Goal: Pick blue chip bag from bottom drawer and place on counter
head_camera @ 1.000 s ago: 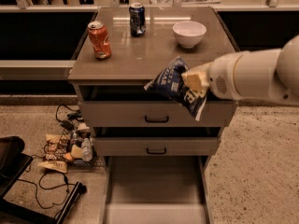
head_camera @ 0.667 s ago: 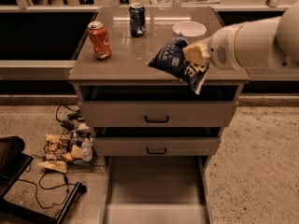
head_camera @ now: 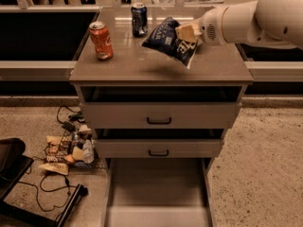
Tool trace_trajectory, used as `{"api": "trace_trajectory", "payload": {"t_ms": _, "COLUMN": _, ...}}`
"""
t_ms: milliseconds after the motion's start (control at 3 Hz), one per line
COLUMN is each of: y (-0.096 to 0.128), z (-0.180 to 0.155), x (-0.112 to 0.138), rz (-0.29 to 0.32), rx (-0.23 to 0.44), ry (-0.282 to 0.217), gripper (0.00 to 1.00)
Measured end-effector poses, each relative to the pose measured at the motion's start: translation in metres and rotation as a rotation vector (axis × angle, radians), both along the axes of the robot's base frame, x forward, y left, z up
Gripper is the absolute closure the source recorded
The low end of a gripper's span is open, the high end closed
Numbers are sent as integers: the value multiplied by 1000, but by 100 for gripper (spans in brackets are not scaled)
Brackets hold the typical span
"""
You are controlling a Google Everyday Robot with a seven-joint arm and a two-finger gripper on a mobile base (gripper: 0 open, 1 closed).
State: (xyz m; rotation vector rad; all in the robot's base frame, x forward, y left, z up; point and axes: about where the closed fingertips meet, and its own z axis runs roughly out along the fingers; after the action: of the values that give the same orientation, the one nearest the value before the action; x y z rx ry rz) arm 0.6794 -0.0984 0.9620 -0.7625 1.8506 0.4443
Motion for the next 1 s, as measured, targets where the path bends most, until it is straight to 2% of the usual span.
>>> {"api": "trace_trajectory", "payload": {"t_ms": 333, "y": 17, "z": -35, "x": 44, "rz": 67, "rx": 35, "ry": 24, "gripper": 97}}
{"api": "trace_trajectory", "payload": {"t_ms": 1000, "y": 21, "z": -34, "x": 41, "rz": 70, "rx": 32, "ry": 26, "gripper": 50}}
